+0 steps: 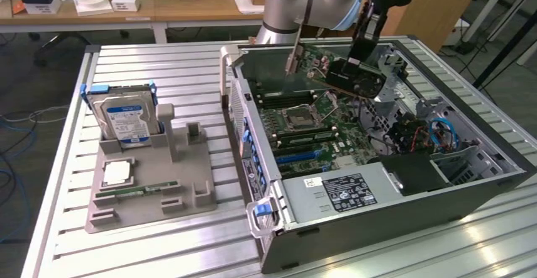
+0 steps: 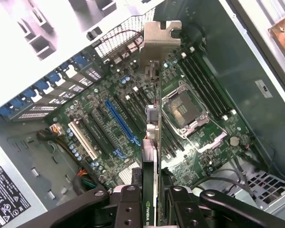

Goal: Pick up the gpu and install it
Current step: 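Insert the gpu into the slot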

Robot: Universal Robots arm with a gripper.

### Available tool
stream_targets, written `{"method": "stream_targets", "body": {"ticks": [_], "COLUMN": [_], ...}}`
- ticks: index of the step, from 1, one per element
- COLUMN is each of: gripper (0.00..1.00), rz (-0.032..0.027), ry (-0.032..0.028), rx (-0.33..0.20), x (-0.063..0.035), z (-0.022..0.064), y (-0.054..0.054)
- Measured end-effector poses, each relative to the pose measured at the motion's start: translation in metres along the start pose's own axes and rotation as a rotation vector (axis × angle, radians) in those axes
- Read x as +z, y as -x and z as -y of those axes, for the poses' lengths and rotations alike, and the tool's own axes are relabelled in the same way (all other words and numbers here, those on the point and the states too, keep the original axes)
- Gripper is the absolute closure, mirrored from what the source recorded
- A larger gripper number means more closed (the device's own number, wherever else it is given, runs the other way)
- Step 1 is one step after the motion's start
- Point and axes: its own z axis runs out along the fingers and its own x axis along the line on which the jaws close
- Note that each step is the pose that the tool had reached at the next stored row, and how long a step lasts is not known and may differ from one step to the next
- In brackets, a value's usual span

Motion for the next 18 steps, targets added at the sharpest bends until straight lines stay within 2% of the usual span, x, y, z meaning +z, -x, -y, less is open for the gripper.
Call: {"method": "stream_targets", "body": {"ticks": [18], "gripper": [0.74], "rz": [-0.0040], "ry": [0.0022], "rx": [-0.103], "x": [0.0000], "z": [0.0000], "y": [0.0000]}}
